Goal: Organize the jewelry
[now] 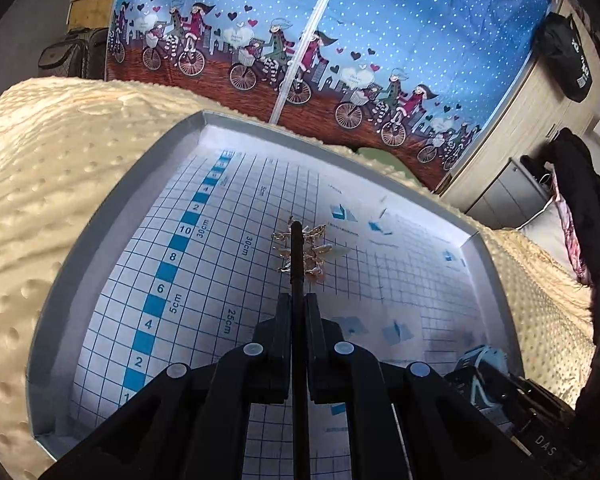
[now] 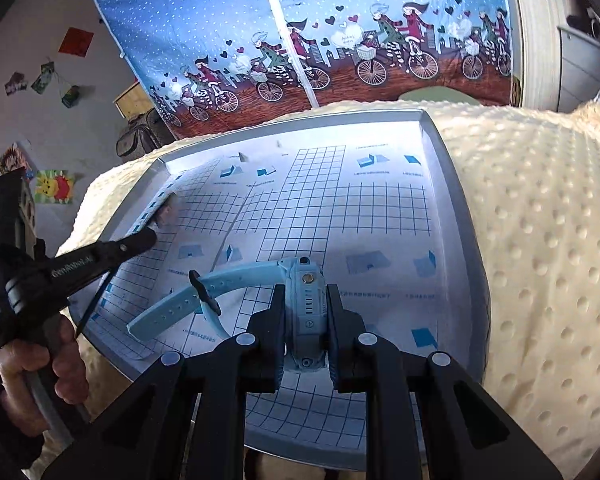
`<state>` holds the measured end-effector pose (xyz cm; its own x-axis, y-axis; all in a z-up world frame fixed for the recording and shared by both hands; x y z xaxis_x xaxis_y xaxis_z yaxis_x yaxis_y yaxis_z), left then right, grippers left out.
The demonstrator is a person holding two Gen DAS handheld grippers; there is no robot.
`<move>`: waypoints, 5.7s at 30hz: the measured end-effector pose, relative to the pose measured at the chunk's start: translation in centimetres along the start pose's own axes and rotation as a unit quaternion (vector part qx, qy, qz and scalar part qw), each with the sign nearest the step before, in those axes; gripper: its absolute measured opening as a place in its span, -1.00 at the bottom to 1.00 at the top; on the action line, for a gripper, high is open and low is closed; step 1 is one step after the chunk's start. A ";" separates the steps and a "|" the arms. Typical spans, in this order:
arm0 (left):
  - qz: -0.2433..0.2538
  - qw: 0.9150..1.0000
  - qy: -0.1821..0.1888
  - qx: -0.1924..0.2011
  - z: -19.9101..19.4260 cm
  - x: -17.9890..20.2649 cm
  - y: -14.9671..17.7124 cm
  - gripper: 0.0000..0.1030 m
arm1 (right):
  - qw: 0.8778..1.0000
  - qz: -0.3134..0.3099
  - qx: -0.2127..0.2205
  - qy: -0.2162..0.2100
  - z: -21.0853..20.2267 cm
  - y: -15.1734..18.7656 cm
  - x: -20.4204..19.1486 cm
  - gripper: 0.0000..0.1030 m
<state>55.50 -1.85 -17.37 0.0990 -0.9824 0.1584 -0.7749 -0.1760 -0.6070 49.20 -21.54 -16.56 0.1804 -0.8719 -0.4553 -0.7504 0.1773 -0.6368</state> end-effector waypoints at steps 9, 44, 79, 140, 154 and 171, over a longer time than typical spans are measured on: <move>-0.010 1.000 0.011 -0.008 -1.0 -0.5 0.9 -0.42 | 1.000 -0.005 0.010 0.001 -1.8 0.0 -0.1 -0.19; 0.059 0.982 0.014 0.179 -29.8 -0.5 12.9 1.00 | 0.978 -0.142 0.153 -0.020 -30.1 7.9 -7.5 0.98; 0.261 0.964 0.054 0.003 -20.4 6.7 24.8 0.00 | 0.982 -0.182 -0.051 -0.027 -22.7 20.1 -3.9 -0.19; 0.226 0.970 0.083 -0.026 -22.7 5.2 27.9 -0.72 | 0.988 -0.102 -0.106 -0.055 -22.3 23.7 -3.7 -0.44; 0.210 0.973 0.088 -0.033 -22.8 4.4 27.9 -0.72 | 0.981 -0.153 -0.110 -0.050 -20.0 23.3 -4.7 0.02; 0.205 0.974 0.091 -0.028 -23.3 4.1 28.0 -0.72 | 0.980 -0.177 -0.086 -0.021 -22.3 23.1 -4.6 -0.22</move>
<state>19.68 -9.39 -15.61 -0.3345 -0.9410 0.0509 -0.7597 0.2373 -0.6054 16.84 -23.58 -15.26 0.4713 -0.8451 -0.2524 -0.7321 -0.2152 -0.6463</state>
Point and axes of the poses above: each gripper's, at about its wrist camera, not at the fingertips, and z roughly the way its jaws point, x to its right, y to its underside, the point moved 10 cm from there along z, roughly the way its jaws point, and after that the axes turned 14 degrees about -y, right-handed, at the moved point
